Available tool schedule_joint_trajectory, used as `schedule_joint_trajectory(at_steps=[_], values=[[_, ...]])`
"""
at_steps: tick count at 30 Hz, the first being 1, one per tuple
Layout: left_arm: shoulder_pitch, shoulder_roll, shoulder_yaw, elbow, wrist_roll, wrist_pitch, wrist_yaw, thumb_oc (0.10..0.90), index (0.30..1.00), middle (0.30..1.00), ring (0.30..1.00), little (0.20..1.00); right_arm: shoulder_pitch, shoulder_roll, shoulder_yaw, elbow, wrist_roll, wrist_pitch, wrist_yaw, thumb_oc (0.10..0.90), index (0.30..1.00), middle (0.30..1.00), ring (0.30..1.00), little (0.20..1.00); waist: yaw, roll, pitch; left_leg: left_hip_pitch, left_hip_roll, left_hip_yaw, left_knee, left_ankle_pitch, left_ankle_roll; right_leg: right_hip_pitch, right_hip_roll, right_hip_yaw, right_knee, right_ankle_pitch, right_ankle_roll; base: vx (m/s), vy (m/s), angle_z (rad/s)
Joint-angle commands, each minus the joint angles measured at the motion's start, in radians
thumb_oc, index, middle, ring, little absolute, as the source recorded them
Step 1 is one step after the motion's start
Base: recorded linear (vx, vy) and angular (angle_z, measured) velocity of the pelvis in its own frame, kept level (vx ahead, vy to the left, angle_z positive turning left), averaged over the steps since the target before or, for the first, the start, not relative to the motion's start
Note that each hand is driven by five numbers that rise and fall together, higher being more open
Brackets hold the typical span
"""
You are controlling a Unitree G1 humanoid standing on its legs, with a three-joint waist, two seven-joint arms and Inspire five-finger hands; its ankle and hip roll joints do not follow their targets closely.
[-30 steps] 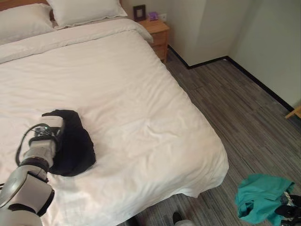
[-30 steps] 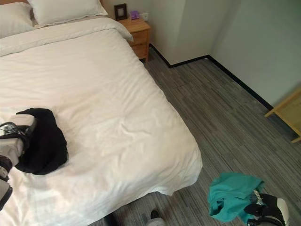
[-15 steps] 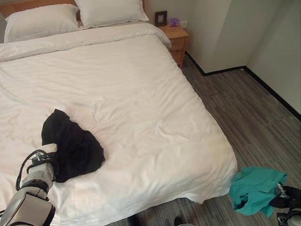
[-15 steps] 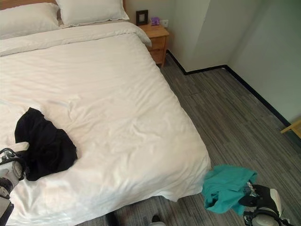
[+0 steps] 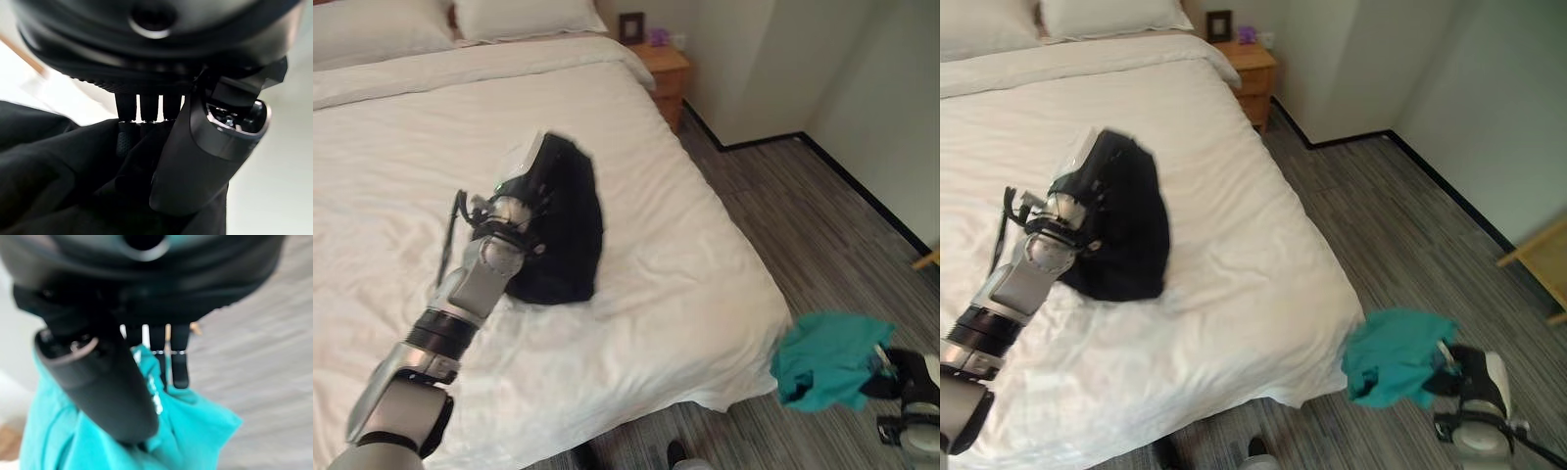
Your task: Pick up bed clothes into laundry basket.
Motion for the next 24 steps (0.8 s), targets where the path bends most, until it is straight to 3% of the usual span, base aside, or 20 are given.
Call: schedule_joint_trajectory(at_steps=[1,2,3,4,6,7,9,10,11,13,16,17,18,20,21,22,23,24], values=[[-0.218,-0.153,0.025,-0.107,-0.106,-0.122,0.038,0.4,0.3,0.3,0.3,0.3,-0.082,-0.079,-0.165,-0.163,-0.086,-0.1,-0.158,0.4,0.3,0.3,0.3,0.3,-0.011,0.017,-0.021,0.135,0.094,0.068,0.004,-0.179,-0.055,-0.143,-0.03,-0.027,0.037,0.157,0.106,-0.24,-0.032,-0.36],[-0.215,-0.162,0.011,-0.132,-0.114,-0.125,0.024,0.4,0.3,0.3,0.3,0.3,-0.094,-0.073,-0.162,-0.193,-0.091,-0.112,-0.16,0.4,0.3,0.3,0.3,0.3,-0.007,0.025,-0.017,0.134,0.108,0.087,0.004,-0.178,-0.056,-0.145,-0.037,-0.073,0.061,0.134,0.095,-0.22,-0.03,-0.56],[-0.214,-0.161,0.011,-0.134,-0.115,-0.124,0.023,0.4,0.3,0.3,0.3,0.3,-0.092,-0.07,-0.164,-0.197,-0.092,-0.11,-0.16,0.4,0.3,0.3,0.3,0.3,-0.006,0.026,-0.016,0.135,0.11,0.088,0.004,-0.179,-0.057,-0.147,-0.036,-0.073,0.068,0.129,0.094,-0.17,0.017,-1.0],[-0.213,-0.197,-0.016,-0.179,-0.145,-0.128,0.006,0.4,0.3,0.3,0.3,0.3,-0.131,-0.059,-0.144,-0.263,-0.096,-0.137,-0.164,0.4,0.3,0.3,0.3,0.3,0.014,0.047,-0.018,0.136,0.143,0.129,0.004,-0.176,-0.064,-0.128,-0.066,-0.19,0.125,0.051,0.069,-0.17,-0.015,-1.19],[-0.21,-0.209,-0.025,-0.201,-0.16,-0.128,0.001,0.4,0.3,0.3,0.3,0.3,-0.145,-0.057,-0.13,-0.29,-0.104,-0.146,-0.166,0.4,0.3,0.3,0.3,0.3,0.023,0.05,-0.019,0.136,0.154,0.156,0.004,-0.162,-0.065,-0.113,-0.084,-0.24,0.157,0.035,0.059,-0.22,-0.073,-1.18],[-0.19,-0.212,-0.033,-0.235,-0.171,-0.121,-0.005,0.4,0.3,0.3,0.3,0.3,-0.166,-0.053,-0.104,-0.337,-0.122,-0.157,-0.166,0.4,0.3,0.3,0.3,0.3,0.04,0.052,-0.028,0.141,0.168,0.21,0.004,-0.14,-0.066,-0.079,-0.124,-0.312,0.209,0.032,0.057,-0.27,-0.168,-1.01],[-0.166,-0.204,-0.036,-0.253,-0.182,-0.116,-0.006,0.4,0.3,0.3,0.3,0.3,-0.18,-0.049,-0.083,-0.358,-0.126,-0.162,-0.166,0.4,0.3,0.3,0.3,0.3,0.055,0.048,-0.035,0.144,0.173,0.246,0.004,-0.127,-0.066,-0.057,-0.15,-0.343,0.221,0.046,0.064,-0.23,-0.195,-0.95],[-0.116,-0.187,-0.024,-0.291,-0.211,-0.113,-0.003,0.4,0.3,0.3,0.3,0.3,-0.21,-0.041,-0.052,-0.404,-0.126,-0.171,-0.154,0.4,0.3,0.3,0.3,0.3,0.084,0.047,-0.053,0.145,0.193,0.309,0.006,-0.105,-0.069,-0.017,-0.202,-0.406,0.229,0.092,0.078,-0.13,-0.161,-1.27],[-0.109,-0.183,-0.021,-0.297,-0.213,-0.112,-0.003,0.4,0.3,0.3,0.3,0.3,-0.21,-0.04,-0.047,-0.406,-0.126,-0.169,-0.154,0.4,0.3,0.3,0.3,0.3,0.086,0.045,-0.055,0.148,0.191,0.315,0.004,-0.104,-0.07,-0.016,-0.202,-0.401,0.224,0.097,0.08,-0.19,-0.279,-1.3],[0.024,-0.157,0.035,-0.341,-0.246,-0.109,-0.007,0.4,0.3,0.3,0.3,0.3,-0.237,-0.005,-0.006,-0.469,-0.12,-0.175,-0.13,0.4,0.3,0.3,0.3,0.3,0.148,0.036,-0.075,0.144,0.232,0.396,0.011,-0.058,-0.095,0.046,-0.249,-0.477,0.177,0.178,0.11,-0.22,-0.466,-1.7],[0.122,-0.147,0.074,-0.381,-0.236,-0.103,-0.012,0.4,0.3,0.3,0.3,0.3,-0.206,0.021,-0.007,-0.542,-0.115,-0.18,-0.106,0.4,0.3,0.3,0.3,0.3,0.164,0.033,-0.082,0.151,0.273,0.432,0.012,-0.007,-0.125,0.063,-0.212,-0.471,0.127,0.149,0.104,-0.14,-0.467,-1.43],[0.186,-0.158,0.097,-0.381,-0.222,-0.098,-0.005,0.4,0.3,0.3,0.3,0.3,-0.188,0.029,-0.009,-0.596,-0.112,-0.193,-0.094,0.4,0.3,0.3,0.3,0.3,0.165,0.041,-0.081,0.145,0.337,0.452,0.017,0.058,-0.171,0.068,-0.155,-0.455,0.067,0.069,0.084,-0.08,-0.404,-1.02],[0.19,-0.158,0.097,-0.383,-0.221,-0.097,-0.004,0.4,0.3,0.3,0.3,0.3,-0.183,0.03,-0.01,-0.601,-0.112,-0.192,-0.092,0.4,0.3,0.3,0.3,0.3,0.166,0.045,-0.083,0.146,0.346,0.455,0.016,0.066,-0.177,0.068,-0.145,-0.455,0.065,0.065,0.077,-0.12,-0.613,-0.67],[0.215,-0.174,0.106,-0.36,-0.219,-0.091,0.02,0.4,0.3,0.3,0.3,0.3,-0.186,0.019,0.007,-0.659,-0.099,-0.213,-0.079,0.4,0.3,0.3,0.3,0.3,0.156,0.061,-0.08,0.164,0.412,0.478,0.02,0.111,-0.215,0.068,-0.091,-0.441,0.006,0.01,0.054,-0.07,-0.517,-0.52],[0.206,-0.173,0.107,-0.345,-0.22,-0.092,0.044,0.4,0.3,0.3,0.3,0.3,-0.21,-0.01,0.037,-0.686,-0.107,-0.221,-0.085,0.4,0.3,0.3,0.3,0.3,0.156,0.079,-0.072,0.201,0.45,0.476,0.03,0.161,-0.248,0.064,-0.053,-0.417,0.002,-0.03,0.029,-0.02,-0.41,-0.75],[0.204,-0.173,0.109,-0.344,-0.22,-0.093,0.045,0.4,0.3,0.3,0.3,0.3,-0.215,-0.012,0.041,-0.684,-0.108,-0.22,-0.086,0.4,0.3,0.3,0.3,0.3,0.157,0.082,-0.067,0.206,0.456,0.481,0.03,0.165,-0.251,0.066,-0.048,-0.414,0.002,-0.032,0.026,0.07,-0.416,-1.02],[0.205,-0.17,0.119,-0.334,-0.237,-0.092,0.067,0.4,0.3,0.3,0.3,0.3,-0.244,-0.024,0.08,-0.69,-0.107,-0.219,-0.087,0.4,0.3,0.3,0.3,0.3,0.184,0.082,-0.052,0.208,0.461,0.401,0.08,0.186,-0.261,0.066,-0.032,-0.396,0.005,-0.045,0.013,0.11,-0.452,-1.37],[0.243,-0.153,0.159,-0.361,-0.248,-0.106,0.078,0.4,0.3,0.3,0.3,0.3,-0.28,-0.057,0.11,-0.701,-0.119,-0.222,-0.076,0.4,0.3,0.3,0.3,0.3,0.214,0.074,-0.029,0.185,0.414,0.181,0.223,0.098,-0.21,0.054,-0.001,-0.339,0.025,-0.069,-0.017,0.17,-0.557,-1.74]])
